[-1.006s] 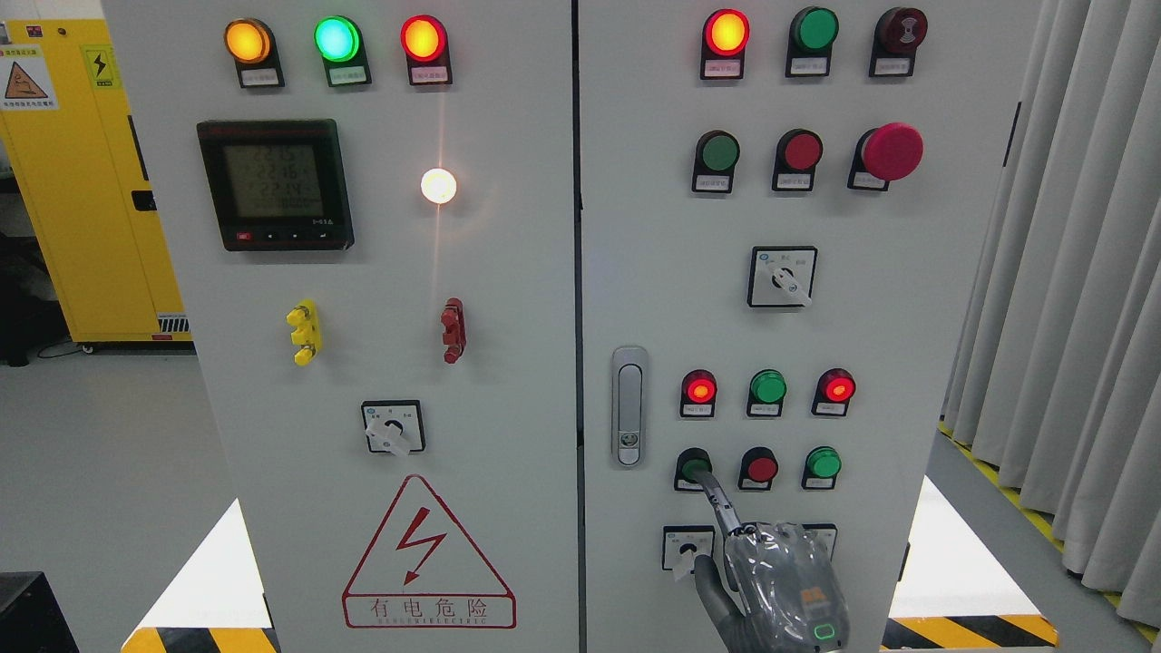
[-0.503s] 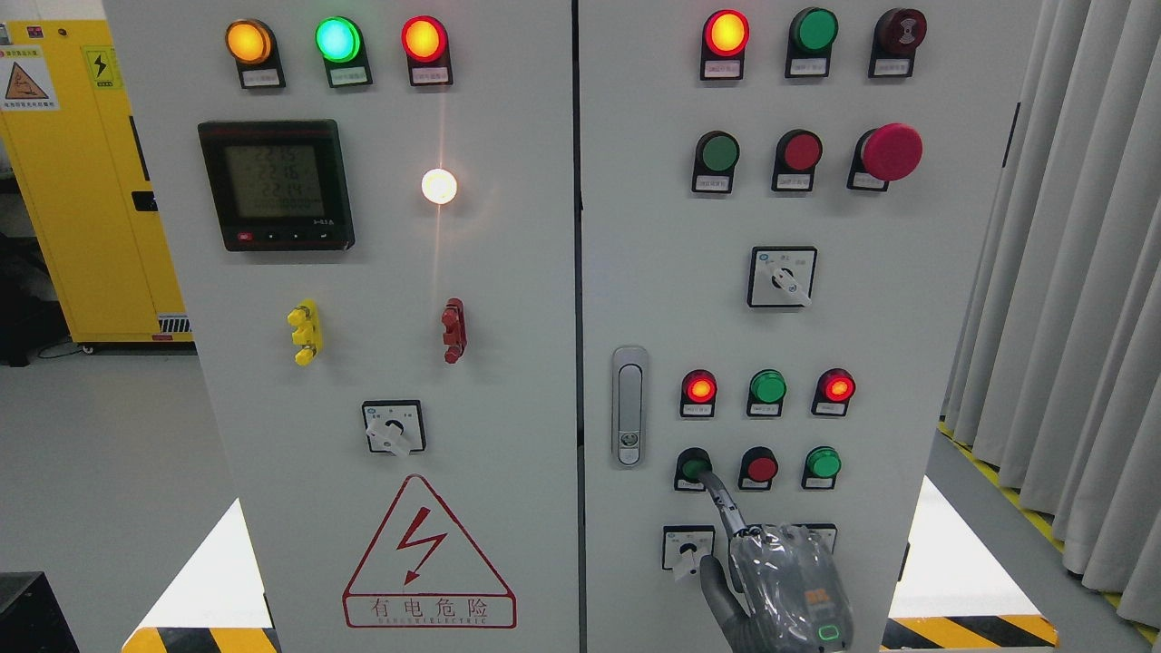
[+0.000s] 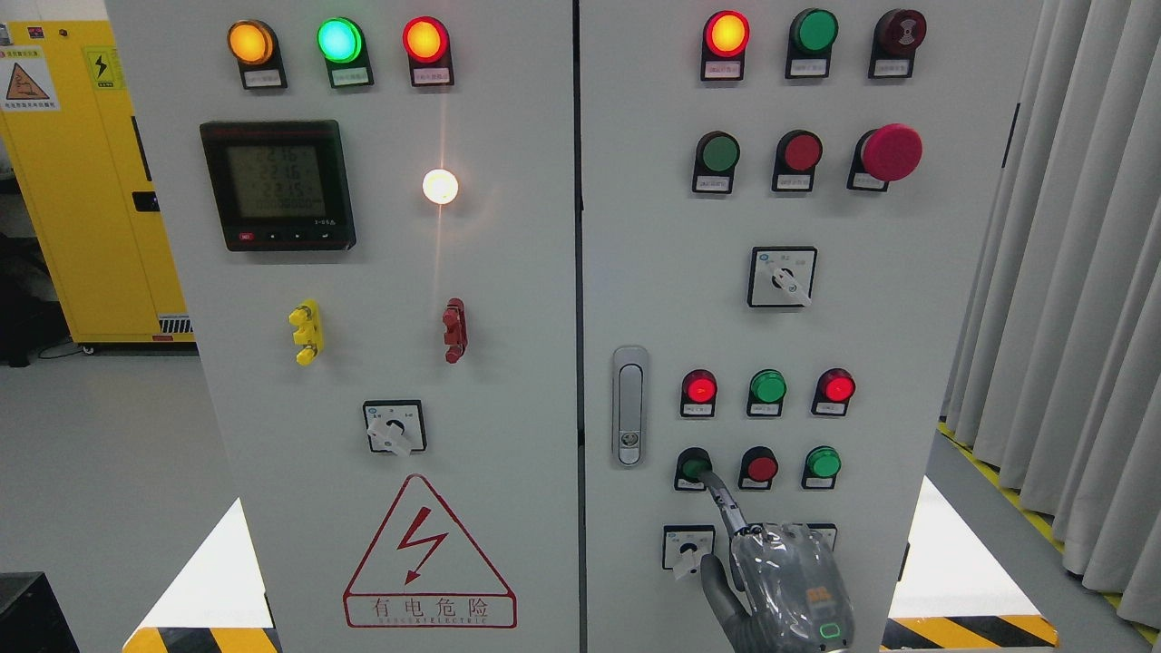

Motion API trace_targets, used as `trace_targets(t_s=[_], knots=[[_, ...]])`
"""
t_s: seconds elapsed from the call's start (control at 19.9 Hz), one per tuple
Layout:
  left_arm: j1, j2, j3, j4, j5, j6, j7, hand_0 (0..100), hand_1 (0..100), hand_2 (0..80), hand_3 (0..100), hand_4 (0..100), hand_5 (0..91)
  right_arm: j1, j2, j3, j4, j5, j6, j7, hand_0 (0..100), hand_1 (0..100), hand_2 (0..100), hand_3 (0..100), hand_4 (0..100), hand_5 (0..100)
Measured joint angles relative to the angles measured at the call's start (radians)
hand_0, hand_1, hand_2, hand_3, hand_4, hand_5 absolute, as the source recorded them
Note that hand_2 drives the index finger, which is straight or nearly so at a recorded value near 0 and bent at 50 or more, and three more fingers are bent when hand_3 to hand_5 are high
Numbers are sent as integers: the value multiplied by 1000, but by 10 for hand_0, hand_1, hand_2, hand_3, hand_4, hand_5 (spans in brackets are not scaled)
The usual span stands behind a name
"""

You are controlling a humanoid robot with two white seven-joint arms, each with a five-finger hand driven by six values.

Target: Press green start button

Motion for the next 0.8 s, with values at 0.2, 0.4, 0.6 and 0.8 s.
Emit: trace_targets(t_s=[0.2, 0.4, 0.6, 0.8], knots=[[0, 0, 0, 0, 0, 0, 0, 120, 556, 0, 0, 0, 0, 12, 1, -2, -14, -7, 0, 2, 695, 920, 0, 974, 962, 1000], [0, 0, 0, 0, 0, 0, 0, 120, 556, 0, 0, 0, 0, 25, 1, -17, -31, -21, 13, -31, 700, 917, 0, 974, 963, 1000], [0, 0, 0, 0, 0, 0, 0, 120, 556, 0, 0, 0, 0, 45, 2, -15, -54, -52, -12, -73, 723, 899, 0, 970, 959, 1000], [0, 0, 0, 0, 0, 0, 0, 120, 556, 0, 0, 0, 0, 79, 2, -15, -86, -92, -42, -112, 752, 877, 0, 936, 957, 1000]])
